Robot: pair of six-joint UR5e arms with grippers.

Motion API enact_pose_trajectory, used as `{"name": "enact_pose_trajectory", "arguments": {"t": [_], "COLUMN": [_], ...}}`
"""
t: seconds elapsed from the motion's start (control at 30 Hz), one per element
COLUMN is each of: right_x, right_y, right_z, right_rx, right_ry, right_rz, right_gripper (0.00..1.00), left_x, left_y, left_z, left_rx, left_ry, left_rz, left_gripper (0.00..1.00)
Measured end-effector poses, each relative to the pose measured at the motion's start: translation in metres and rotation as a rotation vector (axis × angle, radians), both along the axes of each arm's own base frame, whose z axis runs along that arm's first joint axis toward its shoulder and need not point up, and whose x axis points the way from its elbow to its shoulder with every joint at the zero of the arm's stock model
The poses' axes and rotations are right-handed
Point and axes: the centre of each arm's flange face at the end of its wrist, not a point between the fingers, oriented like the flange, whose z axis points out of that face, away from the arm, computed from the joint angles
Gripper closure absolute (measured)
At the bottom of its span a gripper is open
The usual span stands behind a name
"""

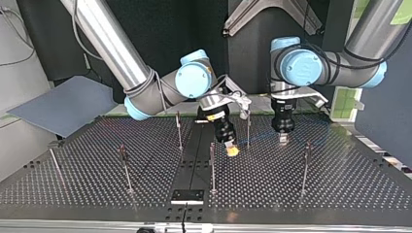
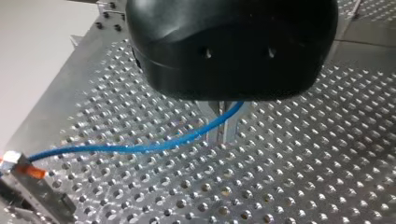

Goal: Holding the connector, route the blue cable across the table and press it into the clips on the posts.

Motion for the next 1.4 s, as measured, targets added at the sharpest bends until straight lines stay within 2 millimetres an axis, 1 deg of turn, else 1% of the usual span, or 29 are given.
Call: {"name": "enact_pose_trajectory", "arguments": {"t": [0.17, 0.37, 0.57, 0.73, 0.87, 1.1, 1.33, 1.4], "right_x": [-0.006, -0.014, -0.023, -0.030, -0.035, -0.040, -0.046, -0.048], "right_y": [-0.001, 0.000, 0.002, 0.006, 0.011, 0.017, 0.024, 0.024], "right_z": [-0.015, -0.041, -0.066, -0.086, -0.101, -0.118, -0.135, -0.139], "right_rx": [0.012, 0.040, 0.072, 0.099, 0.115, 0.127, 0.143, 0.147], "right_ry": [0.030, 0.072, 0.111, 0.142, 0.167, 0.210, 0.241, 0.242], "right_rz": [-0.012, -0.020, -0.028, -0.030, -0.029, -0.020, -0.002, 0.000], "right_gripper": [1.00, 1.00, 1.00, 1.00, 1.00, 1.00, 1.00, 1.00], "left_x": [-0.013, -0.028, -0.046, -0.058, -0.060, -0.054, -0.052, -0.051], "left_y": [-0.003, -0.012, -0.020, -0.024, -0.028, -0.036, -0.038, -0.039], "left_z": [-0.009, -0.028, -0.049, -0.074, -0.092, -0.121, -0.132, -0.138], "left_rx": [0.000, 0.004, 0.007, 0.014, 0.023, 0.023, 0.020, 0.020], "left_ry": [0.000, 0.026, 0.062, 0.102, 0.125, 0.142, 0.149, 0.153], "left_rz": [0.007, -0.001, -0.011, -0.009, -0.018, -0.049, -0.061, -0.068], "left_gripper": [1.00, 1.00, 1.00, 1.00, 1.00, 1.00, 1.00, 1.00]}}
